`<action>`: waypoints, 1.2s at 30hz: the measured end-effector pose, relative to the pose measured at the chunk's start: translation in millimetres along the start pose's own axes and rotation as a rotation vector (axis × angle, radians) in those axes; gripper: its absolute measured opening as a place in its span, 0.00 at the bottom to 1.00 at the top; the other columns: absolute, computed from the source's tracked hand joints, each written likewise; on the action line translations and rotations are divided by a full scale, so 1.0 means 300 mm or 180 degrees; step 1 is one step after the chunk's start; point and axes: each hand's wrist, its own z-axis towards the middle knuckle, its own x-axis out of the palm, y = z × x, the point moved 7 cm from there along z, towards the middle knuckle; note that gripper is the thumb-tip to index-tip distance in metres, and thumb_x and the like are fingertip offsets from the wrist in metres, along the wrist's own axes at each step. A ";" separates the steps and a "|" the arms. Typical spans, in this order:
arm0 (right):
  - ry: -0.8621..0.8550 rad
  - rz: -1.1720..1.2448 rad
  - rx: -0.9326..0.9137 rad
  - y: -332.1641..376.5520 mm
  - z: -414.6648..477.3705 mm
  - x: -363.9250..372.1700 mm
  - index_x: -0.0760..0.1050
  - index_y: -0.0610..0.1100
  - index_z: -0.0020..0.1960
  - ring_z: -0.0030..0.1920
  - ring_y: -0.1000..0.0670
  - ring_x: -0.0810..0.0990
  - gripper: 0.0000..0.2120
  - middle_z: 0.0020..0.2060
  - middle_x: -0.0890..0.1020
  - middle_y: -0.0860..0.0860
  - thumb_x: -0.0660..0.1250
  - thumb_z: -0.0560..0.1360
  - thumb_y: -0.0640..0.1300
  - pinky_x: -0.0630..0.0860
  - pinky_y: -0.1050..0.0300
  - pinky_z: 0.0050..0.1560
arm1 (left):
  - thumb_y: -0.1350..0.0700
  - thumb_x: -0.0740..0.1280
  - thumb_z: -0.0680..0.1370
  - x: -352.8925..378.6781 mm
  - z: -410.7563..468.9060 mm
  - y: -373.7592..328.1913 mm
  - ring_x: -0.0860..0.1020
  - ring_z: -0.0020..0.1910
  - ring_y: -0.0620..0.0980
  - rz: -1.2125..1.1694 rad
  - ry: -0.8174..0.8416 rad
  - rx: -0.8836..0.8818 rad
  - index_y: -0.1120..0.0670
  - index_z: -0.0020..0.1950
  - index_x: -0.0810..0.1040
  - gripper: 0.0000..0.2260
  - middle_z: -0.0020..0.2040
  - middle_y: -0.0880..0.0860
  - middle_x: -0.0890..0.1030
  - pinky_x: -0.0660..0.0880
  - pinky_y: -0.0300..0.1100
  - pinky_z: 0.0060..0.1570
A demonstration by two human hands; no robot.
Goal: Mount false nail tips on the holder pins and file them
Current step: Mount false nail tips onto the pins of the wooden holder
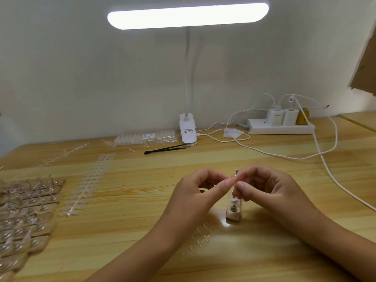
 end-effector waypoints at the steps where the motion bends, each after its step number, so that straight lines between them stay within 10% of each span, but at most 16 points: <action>1: 0.0009 -0.0083 -0.0039 0.001 -0.002 0.002 0.82 0.45 0.48 0.41 0.50 0.84 0.08 0.39 0.85 0.45 0.71 0.70 0.46 0.79 0.63 0.42 | 0.48 0.72 0.75 -0.003 0.001 0.004 0.80 0.42 0.37 -0.0006 -0.0035 -0.0032 0.43 0.44 0.83 0.01 0.42 0.43 0.84 0.73 0.29 0.45; 10: -0.0269 -0.1917 -0.1020 0.068 -0.005 0.002 0.81 0.52 0.48 0.55 0.54 0.75 0.11 0.48 0.79 0.59 0.68 0.72 0.57 0.70 0.63 0.55 | 0.52 0.70 0.78 0.013 0.008 0.014 0.77 0.37 0.35 -0.0206 0.0081 -0.0195 0.50 0.45 0.84 0.05 0.36 0.43 0.83 0.72 0.26 0.40; 19: -0.0077 -0.2129 -0.0495 0.033 0.022 -0.049 0.82 0.56 0.43 0.64 0.61 0.64 0.10 0.54 0.76 0.62 0.69 0.66 0.59 0.57 0.75 0.61 | 0.46 0.66 0.78 0.034 -0.002 0.072 0.67 0.60 0.38 0.2236 0.0856 0.0437 0.40 0.62 0.78 0.12 0.58 0.35 0.75 0.68 0.38 0.61; 36: 0.0365 -0.2497 -0.0753 0.013 0.027 -0.036 0.83 0.55 0.43 0.64 0.61 0.64 0.14 0.55 0.76 0.62 0.66 0.67 0.62 0.56 0.76 0.60 | 0.39 0.64 0.77 0.047 -0.002 0.069 0.65 0.61 0.39 0.2608 0.0826 0.0660 0.35 0.66 0.74 0.17 0.60 0.36 0.72 0.70 0.42 0.59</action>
